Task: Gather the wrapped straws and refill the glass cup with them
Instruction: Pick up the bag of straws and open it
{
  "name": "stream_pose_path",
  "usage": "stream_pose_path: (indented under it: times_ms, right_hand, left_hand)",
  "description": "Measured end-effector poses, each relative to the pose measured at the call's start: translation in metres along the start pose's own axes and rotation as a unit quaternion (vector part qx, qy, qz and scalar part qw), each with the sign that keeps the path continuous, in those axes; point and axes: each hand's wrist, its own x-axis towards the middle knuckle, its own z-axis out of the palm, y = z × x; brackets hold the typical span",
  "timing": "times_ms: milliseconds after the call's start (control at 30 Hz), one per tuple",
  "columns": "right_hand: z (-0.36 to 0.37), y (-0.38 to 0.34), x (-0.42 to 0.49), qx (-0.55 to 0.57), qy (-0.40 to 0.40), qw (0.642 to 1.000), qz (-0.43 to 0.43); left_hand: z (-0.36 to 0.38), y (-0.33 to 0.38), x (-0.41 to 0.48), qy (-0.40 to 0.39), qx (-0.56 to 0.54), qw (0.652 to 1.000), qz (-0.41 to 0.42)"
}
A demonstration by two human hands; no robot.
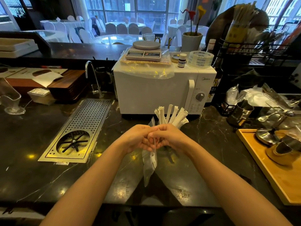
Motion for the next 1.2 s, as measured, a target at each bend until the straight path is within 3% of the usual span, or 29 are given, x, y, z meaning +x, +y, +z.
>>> stream_pose_path:
  times_ms: [733,867,1200]
  right_hand:
    - [0.002,0.000,-0.003,-0.008,-0.015,1.000,0.016]
    - [0.002,0.010,-0.001,0.048,-0.031,0.998,0.005]
    - [0.004,0.028,0.007,0.158,0.042,0.986,-0.025]
  left_hand:
    - [0.002,-0.003,-0.004,0.005,-0.017,1.000,0.023]
    - [0.007,-0.007,-0.004,-0.009,-0.059,0.997,0.038]
    - [0.016,-0.016,0.003,0.026,-0.111,0.989,0.096]
